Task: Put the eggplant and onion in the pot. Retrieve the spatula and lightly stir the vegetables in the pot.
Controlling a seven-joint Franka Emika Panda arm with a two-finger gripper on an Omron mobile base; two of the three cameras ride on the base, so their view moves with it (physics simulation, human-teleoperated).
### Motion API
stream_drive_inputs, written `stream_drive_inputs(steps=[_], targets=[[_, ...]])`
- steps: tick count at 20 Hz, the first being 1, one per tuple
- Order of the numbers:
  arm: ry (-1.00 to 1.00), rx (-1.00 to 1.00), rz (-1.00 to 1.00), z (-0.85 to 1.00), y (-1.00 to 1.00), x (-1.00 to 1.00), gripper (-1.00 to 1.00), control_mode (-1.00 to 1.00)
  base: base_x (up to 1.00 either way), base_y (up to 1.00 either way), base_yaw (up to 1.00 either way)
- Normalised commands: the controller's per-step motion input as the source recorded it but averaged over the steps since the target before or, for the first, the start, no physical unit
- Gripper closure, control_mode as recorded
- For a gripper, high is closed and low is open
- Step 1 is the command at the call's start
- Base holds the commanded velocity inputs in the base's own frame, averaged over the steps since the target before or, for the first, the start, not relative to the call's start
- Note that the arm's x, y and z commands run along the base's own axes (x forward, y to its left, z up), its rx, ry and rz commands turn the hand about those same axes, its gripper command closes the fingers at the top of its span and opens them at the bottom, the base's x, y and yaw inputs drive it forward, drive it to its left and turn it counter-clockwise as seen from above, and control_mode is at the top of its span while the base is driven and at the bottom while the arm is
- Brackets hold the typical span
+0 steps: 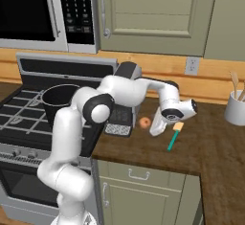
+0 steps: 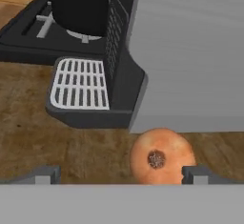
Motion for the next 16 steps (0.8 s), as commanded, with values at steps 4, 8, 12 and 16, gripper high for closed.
stream_drive_inputs(steps=[4, 8, 12, 16], targets=[[-0.01, 0.00, 0.00, -0.44, 0.50, 0.48, -1.00, -1.00, 0.00, 0.00, 0.00], [-0.03, 0.00, 0.00, -0.37, 0.23, 0.39, -1.00, -1.00, 0.00, 0.00, 0.00], [-0.06, 0.00, 0.00, -0.25, 0.00, 0.41, -1.00, -1.00, 0.00, 0.00, 0.00], [-0.07, 0.00, 0.00, -0.39, 0.28, 0.18, -1.00, -1.00, 0.00, 0.00, 0.00]])
